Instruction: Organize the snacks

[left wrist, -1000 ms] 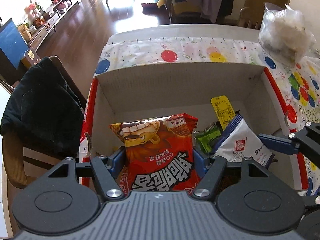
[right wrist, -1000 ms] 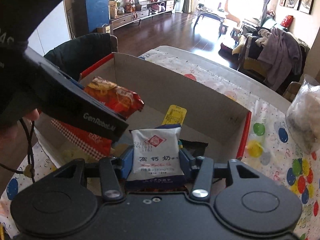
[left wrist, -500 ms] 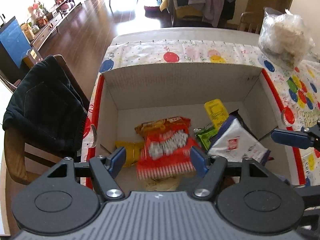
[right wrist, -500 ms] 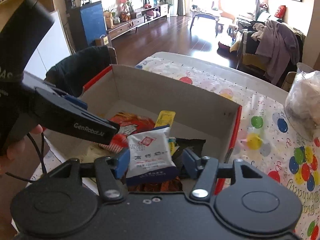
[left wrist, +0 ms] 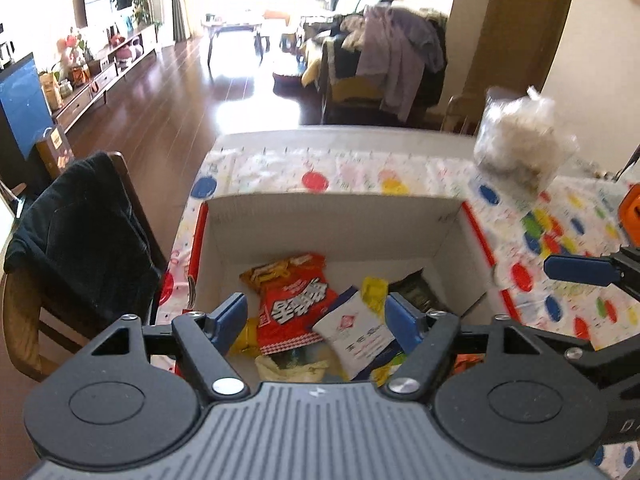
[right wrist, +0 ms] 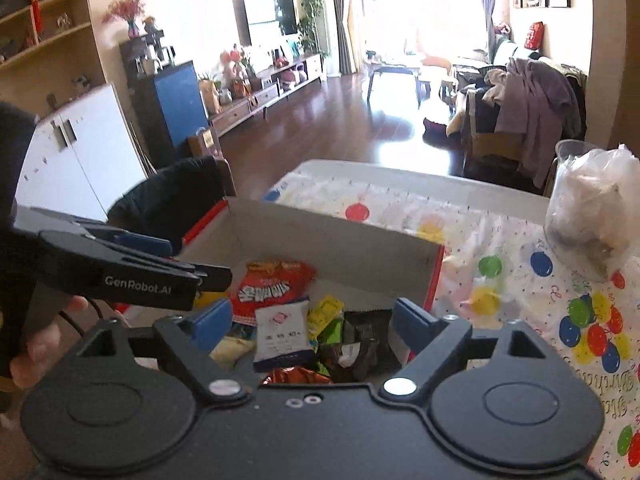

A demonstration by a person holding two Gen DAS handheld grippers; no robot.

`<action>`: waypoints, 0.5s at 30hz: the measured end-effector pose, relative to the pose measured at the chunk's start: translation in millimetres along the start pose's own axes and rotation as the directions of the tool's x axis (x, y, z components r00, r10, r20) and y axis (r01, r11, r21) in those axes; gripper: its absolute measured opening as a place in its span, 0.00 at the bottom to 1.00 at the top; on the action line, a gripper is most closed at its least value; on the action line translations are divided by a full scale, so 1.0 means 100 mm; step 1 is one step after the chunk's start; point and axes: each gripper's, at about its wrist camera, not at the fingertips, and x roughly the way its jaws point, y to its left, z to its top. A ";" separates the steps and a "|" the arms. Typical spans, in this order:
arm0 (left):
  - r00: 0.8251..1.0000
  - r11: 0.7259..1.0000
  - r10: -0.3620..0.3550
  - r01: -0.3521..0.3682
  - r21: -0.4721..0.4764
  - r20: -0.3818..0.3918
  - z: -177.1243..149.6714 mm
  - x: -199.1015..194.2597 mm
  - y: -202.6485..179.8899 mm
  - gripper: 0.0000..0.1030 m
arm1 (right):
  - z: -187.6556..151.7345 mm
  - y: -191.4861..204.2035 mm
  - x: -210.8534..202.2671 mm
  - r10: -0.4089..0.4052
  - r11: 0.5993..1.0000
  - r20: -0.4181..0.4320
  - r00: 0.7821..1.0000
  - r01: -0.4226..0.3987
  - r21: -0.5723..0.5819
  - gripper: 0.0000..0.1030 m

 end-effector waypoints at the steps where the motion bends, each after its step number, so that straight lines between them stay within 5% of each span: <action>1: 1.000 1.000 -0.007 0.008 -0.004 0.015 0.00 -0.05 0.00 0.74 | 0.00 -0.01 -0.07 0.005 1.000 0.015 1.000 -0.005 0.004 0.88; 3: 0.999 1.000 -0.009 0.009 0.001 0.048 -0.01 -0.14 -0.03 0.75 | -0.01 -0.05 -0.19 0.004 1.000 0.043 0.999 -0.005 0.016 0.98; 8: 0.996 0.999 -0.001 -0.003 0.047 0.091 -0.06 -0.28 -0.11 0.77 | -0.02 -0.10 -0.41 -0.019 0.999 0.083 0.996 0.016 0.036 1.00; 15: 0.989 0.999 -0.044 0.043 0.010 0.142 -0.14 -0.46 -0.11 1.00 | -0.06 -0.17 -0.55 -0.038 0.995 0.073 0.997 0.031 0.096 1.00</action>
